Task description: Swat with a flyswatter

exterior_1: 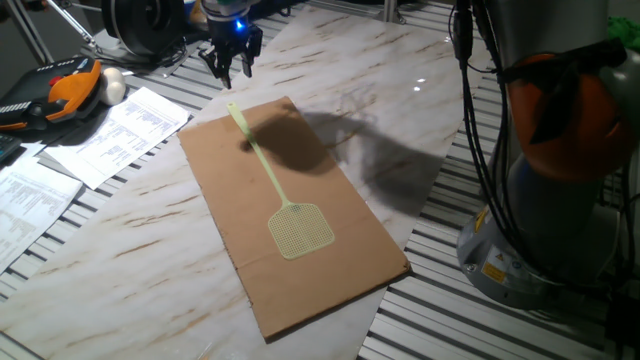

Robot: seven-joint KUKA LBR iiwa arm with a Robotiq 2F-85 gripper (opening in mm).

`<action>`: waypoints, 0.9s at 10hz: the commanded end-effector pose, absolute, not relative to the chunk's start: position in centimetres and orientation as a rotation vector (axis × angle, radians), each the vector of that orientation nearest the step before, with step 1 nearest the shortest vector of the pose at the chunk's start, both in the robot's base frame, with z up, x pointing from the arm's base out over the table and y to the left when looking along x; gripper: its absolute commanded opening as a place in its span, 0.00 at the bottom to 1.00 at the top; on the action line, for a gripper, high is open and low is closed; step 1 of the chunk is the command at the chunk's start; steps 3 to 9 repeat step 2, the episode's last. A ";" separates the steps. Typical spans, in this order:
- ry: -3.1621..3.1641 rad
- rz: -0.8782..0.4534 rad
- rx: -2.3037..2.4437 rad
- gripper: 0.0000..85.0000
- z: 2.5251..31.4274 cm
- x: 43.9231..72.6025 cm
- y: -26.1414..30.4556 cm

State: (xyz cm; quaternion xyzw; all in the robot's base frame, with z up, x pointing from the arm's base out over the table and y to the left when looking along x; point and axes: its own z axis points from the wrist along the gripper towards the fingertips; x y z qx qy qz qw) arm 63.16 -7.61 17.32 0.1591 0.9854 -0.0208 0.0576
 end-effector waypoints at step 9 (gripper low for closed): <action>3.001 -0.055 0.440 0.60 17.5 63.2 -7.9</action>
